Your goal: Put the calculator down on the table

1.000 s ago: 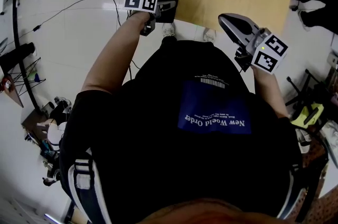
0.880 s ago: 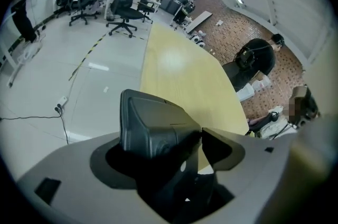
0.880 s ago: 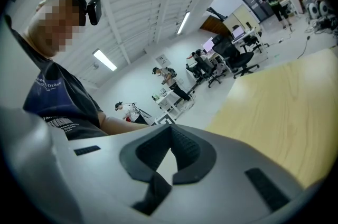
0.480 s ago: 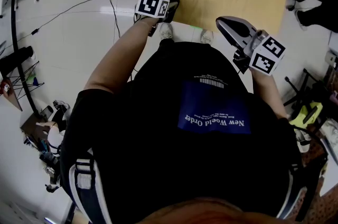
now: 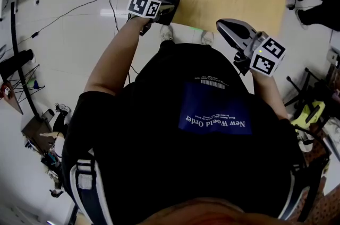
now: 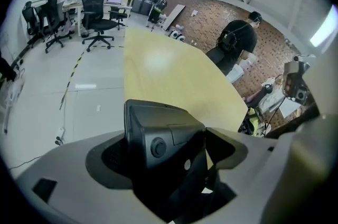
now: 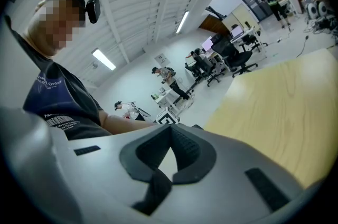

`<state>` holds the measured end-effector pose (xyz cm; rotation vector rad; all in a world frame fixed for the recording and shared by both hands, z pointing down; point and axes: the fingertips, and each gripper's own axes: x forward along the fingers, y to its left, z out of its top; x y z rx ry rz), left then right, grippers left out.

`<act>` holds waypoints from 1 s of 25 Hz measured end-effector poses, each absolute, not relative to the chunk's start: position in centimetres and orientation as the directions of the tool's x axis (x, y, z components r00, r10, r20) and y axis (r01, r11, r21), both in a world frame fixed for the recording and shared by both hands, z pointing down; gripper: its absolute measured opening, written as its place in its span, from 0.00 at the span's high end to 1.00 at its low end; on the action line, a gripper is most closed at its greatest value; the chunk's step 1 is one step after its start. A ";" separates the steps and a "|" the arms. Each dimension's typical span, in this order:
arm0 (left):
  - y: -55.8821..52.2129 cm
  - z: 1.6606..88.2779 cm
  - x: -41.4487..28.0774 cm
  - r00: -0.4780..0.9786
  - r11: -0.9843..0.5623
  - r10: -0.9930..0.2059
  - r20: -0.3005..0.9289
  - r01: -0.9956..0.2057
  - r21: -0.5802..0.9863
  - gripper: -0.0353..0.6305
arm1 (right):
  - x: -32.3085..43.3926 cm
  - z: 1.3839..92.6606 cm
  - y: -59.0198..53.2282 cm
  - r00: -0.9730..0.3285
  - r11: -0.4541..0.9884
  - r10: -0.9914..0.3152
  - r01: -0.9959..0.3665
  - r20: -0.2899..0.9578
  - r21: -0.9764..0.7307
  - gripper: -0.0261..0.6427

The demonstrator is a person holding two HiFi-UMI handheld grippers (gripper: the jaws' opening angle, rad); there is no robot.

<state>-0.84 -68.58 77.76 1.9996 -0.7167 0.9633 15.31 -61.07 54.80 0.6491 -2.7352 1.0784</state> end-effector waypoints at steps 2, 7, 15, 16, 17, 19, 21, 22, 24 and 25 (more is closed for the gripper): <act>-68.8 77.7 -1.3 0.515 -0.550 -0.163 0.842 -0.756 0.355 0.34 | 15.1 54.9 -61.1 -0.901 0.653 -0.340 -0.433 0.270 -0.621 0.98; -71.4 76.2 -1.5 0.441 -0.657 -0.350 0.826 -0.744 0.119 0.29 | 14.9 54.8 -61.1 -0.903 0.654 -0.336 -0.428 0.268 -0.624 0.98; -68.9 79.8 -0.7 0.675 -0.397 -0.029 0.737 -0.685 0.611 0.28 | 15.4 55.4 -60.8 -0.902 0.645 -0.333 -0.430 0.274 -0.631 0.98; -68.4 79.7 -0.9 0.676 -0.407 0.012 0.737 -0.670 0.621 0.27 | 15.4 55.2 -60.7 -0.902 0.644 -0.332 -0.430 0.275 -0.633 0.98; -68.1 79.5 -1.0 0.675 -0.410 0.045 0.736 -0.660 0.630 0.27 | 15.4 54.9 -60.8 -0.902 0.642 -0.331 -0.430 0.276 -0.635 0.98; -67.7 79.5 -1.2 0.692 -0.358 0.100 0.715 -0.646 0.675 0.27 | 15.4 54.7 -60.8 -0.901 0.634 -0.335 -0.432 0.276 -0.641 0.98; -67.3 79.7 -1.6 0.730 -0.256 0.140 0.669 -0.626 0.736 0.27 | 15.2 54.7 -60.8 -0.901 0.628 -0.337 -0.432 0.274 -0.647 0.98; -67.2 79.6 -1.8 0.754 -0.204 0.148 0.641 -0.611 0.765 0.27 | 15.0 54.7 -60.8 -0.902 0.628 -0.334 -0.429 0.273 -0.649 0.98; -67.4 79.4 -2.2 0.801 -0.118 0.142 0.581 -0.569 0.813 0.27 | 14.7 54.6 -60.9 -0.904 0.629 -0.327 -0.425 0.274 -0.651 0.98; -67.5 79.2 -2.3 0.822 -0.088 0.134 0.553 -0.546 0.833 0.27 | 14.8 54.6 -60.9 -0.904 0.629 -0.325 -0.426 0.277 -0.651 0.98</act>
